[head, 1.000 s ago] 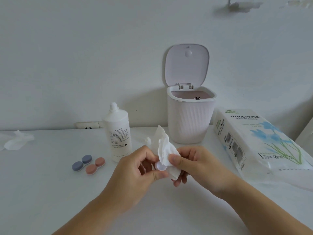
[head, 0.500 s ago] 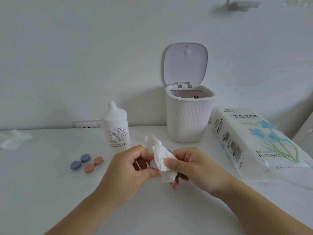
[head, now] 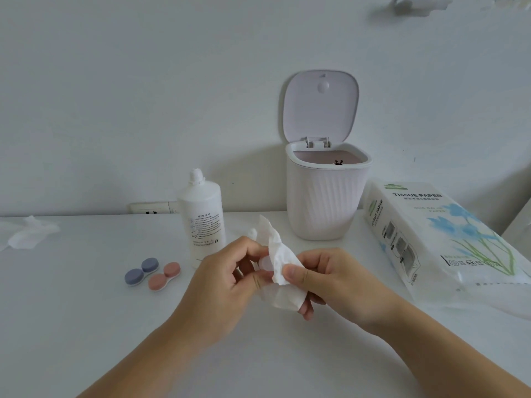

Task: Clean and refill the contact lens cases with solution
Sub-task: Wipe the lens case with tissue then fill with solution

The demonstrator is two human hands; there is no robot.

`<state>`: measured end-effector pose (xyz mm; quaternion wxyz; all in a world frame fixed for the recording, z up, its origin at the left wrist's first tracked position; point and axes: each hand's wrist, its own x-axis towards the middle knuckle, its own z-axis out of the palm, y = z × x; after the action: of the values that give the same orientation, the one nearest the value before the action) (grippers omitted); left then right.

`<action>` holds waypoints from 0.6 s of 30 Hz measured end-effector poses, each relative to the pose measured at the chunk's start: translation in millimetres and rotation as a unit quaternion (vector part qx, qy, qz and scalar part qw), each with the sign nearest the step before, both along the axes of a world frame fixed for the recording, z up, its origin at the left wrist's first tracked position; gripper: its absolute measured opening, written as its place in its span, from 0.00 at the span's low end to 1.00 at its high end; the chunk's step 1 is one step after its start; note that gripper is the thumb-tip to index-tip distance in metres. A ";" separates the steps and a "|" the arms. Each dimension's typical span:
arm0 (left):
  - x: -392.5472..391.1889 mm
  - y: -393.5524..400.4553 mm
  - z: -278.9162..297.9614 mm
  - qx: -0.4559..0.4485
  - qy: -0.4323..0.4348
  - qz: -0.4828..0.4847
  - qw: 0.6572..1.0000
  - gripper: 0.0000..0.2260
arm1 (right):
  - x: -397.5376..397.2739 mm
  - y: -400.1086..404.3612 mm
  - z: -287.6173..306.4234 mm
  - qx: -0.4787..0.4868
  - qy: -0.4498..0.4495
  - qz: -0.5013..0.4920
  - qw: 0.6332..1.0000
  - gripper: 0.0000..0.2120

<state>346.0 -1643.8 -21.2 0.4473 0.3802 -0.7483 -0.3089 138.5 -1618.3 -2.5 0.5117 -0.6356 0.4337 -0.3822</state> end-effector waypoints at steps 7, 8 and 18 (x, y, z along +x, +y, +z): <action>-8.1 7.6 -5.8 0.010 0.044 0.000 0.999 0.15 | 3.6 0.0 -0.2 -0.030 -0.038 -0.037 0.998 0.16; -8.3 8.0 -5.8 0.008 0.042 -0.002 0.999 0.16 | 5.1 0.0 -0.9 -0.031 -0.043 -0.036 0.998 0.16; -0.8 3.5 2.1 -0.012 -0.023 0.017 1.000 0.15 | -1.6 -0.2 -1.7 0.006 0.053 0.013 0.998 0.15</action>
<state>345.1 -1640.3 -19.1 0.4395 0.3941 -0.7559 -0.2831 136.9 -1618.5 -4.2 0.4970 -0.6576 0.4540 -0.3384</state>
